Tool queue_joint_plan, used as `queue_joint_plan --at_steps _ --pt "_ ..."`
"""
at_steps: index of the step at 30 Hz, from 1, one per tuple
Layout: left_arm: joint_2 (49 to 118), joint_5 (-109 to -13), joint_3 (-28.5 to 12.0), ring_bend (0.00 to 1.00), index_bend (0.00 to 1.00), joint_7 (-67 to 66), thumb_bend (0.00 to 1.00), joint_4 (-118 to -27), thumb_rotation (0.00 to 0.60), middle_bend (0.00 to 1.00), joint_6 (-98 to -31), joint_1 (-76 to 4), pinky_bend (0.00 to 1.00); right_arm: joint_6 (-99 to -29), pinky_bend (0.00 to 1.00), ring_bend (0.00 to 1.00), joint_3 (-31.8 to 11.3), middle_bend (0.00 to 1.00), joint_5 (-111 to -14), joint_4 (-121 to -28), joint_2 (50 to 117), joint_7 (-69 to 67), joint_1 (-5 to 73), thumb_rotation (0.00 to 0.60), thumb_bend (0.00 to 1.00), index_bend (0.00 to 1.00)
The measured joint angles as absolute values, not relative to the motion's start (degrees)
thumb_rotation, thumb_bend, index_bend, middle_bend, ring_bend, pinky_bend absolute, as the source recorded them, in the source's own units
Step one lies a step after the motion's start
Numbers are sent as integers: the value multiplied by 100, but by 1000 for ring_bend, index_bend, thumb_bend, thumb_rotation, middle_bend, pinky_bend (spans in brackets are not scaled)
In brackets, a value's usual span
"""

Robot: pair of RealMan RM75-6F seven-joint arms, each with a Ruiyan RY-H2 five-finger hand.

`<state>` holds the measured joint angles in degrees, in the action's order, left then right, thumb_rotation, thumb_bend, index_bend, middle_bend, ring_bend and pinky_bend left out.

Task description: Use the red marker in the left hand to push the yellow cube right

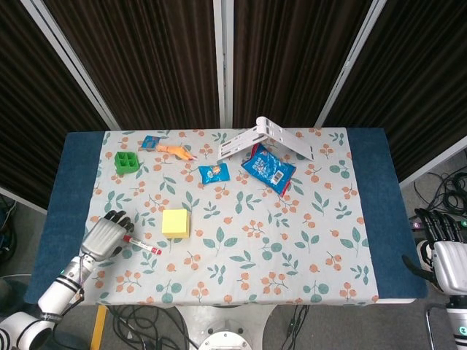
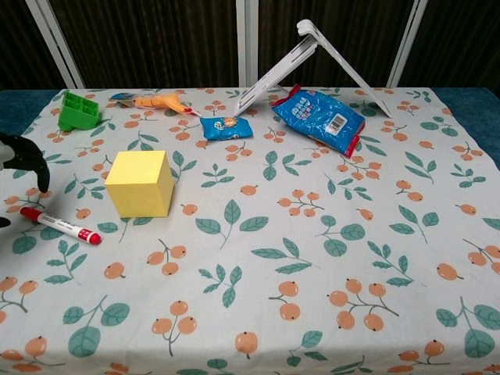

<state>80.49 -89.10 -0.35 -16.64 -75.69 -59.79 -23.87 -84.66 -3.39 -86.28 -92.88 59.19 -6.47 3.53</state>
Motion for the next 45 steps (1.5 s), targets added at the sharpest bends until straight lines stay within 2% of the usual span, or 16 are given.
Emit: queue_joint_plan --at_steps 6,19,45 --pt "8196 -8516 -108 209 457 -2254 333 -7790 600 436 -5825 -2462 257 -8427 0 0 -331 87 -8621 -9232 5938 -712 363 600 129 0" --pt "8412 -7810 -171 267 457 -3156 336 -8199 600 555 -5692 -2559 257 -8350 0 0 -333 87 -8592 -9050 6006 -893 392 600 128 0" --pt "8692 -7367 -47 314 547 -3568 339 -8088 600 596 -5652 -2782 257 -8270 0 0 -328 87 -8507 -8812 6097 -1113 387 600 128 0"
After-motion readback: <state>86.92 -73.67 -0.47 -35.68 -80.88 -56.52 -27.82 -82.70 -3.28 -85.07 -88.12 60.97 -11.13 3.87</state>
